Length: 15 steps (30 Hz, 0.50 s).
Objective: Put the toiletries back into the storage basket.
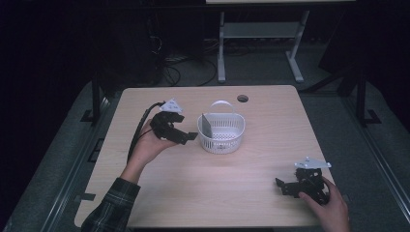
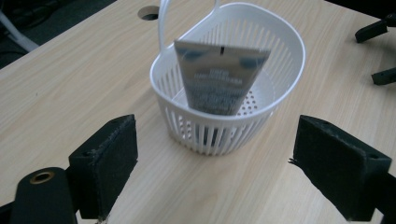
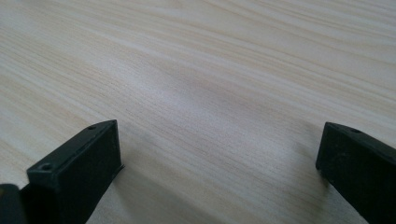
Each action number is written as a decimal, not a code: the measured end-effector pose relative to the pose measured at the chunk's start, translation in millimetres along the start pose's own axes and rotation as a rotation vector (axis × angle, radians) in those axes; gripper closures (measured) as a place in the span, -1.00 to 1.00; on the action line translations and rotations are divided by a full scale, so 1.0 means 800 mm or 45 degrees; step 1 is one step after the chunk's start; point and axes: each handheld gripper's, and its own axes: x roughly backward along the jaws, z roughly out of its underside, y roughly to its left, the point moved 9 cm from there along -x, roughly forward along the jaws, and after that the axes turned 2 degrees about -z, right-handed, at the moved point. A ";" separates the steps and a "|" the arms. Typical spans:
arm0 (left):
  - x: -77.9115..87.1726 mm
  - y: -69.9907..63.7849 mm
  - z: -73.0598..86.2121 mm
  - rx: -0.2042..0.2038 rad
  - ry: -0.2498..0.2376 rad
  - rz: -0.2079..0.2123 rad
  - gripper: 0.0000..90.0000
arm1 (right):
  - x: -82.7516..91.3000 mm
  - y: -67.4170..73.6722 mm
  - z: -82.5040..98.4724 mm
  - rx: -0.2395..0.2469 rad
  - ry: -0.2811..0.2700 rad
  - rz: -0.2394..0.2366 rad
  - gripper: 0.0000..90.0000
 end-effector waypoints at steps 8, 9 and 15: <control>0.021 0.007 0.031 0.009 -0.001 -0.049 -0.71 | 0.000 0.000 0.000 0.000 0.000 0.000 -1.00; 0.023 0.007 0.034 0.015 -0.006 -0.053 -0.71 | 0.000 0.000 0.000 0.000 0.000 0.000 -1.00; 0.039 0.008 0.058 0.026 -0.022 -0.081 -0.71 | 0.000 0.000 0.000 0.002 0.000 0.000 -1.00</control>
